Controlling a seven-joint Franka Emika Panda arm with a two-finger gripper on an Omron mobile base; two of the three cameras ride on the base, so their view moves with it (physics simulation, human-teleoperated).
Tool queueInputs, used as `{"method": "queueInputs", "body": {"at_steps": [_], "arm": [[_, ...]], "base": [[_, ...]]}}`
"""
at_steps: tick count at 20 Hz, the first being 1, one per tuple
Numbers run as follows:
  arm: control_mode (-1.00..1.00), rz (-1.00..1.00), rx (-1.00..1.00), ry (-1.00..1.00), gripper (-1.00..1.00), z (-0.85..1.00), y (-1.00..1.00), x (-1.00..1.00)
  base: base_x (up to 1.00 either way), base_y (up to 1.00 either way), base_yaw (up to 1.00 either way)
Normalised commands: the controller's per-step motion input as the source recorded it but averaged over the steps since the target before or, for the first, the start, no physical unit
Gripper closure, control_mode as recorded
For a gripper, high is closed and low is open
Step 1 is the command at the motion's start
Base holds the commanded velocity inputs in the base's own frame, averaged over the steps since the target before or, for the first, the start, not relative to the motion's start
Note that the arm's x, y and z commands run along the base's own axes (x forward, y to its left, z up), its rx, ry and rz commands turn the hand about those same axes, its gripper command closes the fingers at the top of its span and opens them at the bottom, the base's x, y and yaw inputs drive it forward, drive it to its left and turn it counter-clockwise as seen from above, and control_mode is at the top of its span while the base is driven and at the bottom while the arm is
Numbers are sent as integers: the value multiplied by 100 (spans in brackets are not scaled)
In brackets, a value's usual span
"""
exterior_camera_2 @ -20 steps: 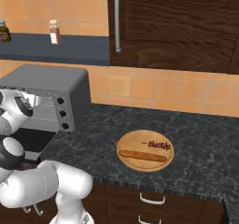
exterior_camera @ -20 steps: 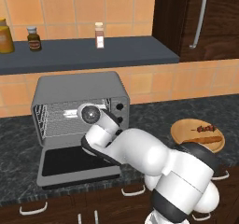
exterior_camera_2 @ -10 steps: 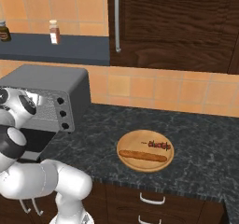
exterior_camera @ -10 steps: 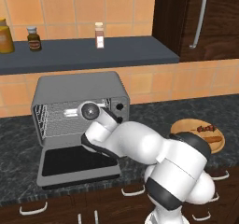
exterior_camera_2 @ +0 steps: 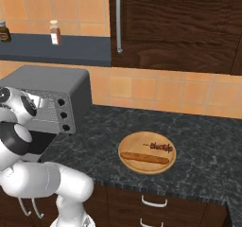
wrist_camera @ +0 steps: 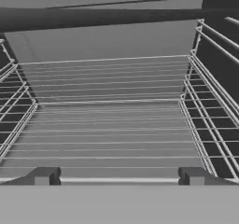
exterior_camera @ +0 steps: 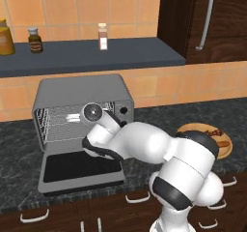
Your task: Pick up the kebab skewer and baguette bread, and place them inside the toaster oven. Close the toaster oven door and start by setting the timer.
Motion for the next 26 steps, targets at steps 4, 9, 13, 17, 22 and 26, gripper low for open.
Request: {"method": "queueInputs", "body": {"at_steps": [4, 9, 13, 17, 22, 26], "arm": [[-100, 0, 0, 4, -100, -1, 0, 12], [-100, 0, 0, 0, -100, -5, 3, 22], [-100, 0, 0, 1, -100, -30, 8, 0], [-100, 0, 0, 0, -100, -29, 9, 0], [-100, 0, 0, 1, -100, -44, 2, -32], [-100, 0, 0, 0, -100, -69, 0, -79]], "base": [[0, 0, 0], [0, 0, 0], [0, 0, 0], [0, 0, 0], [0, 0, 0], [0, 0, 0]]}}
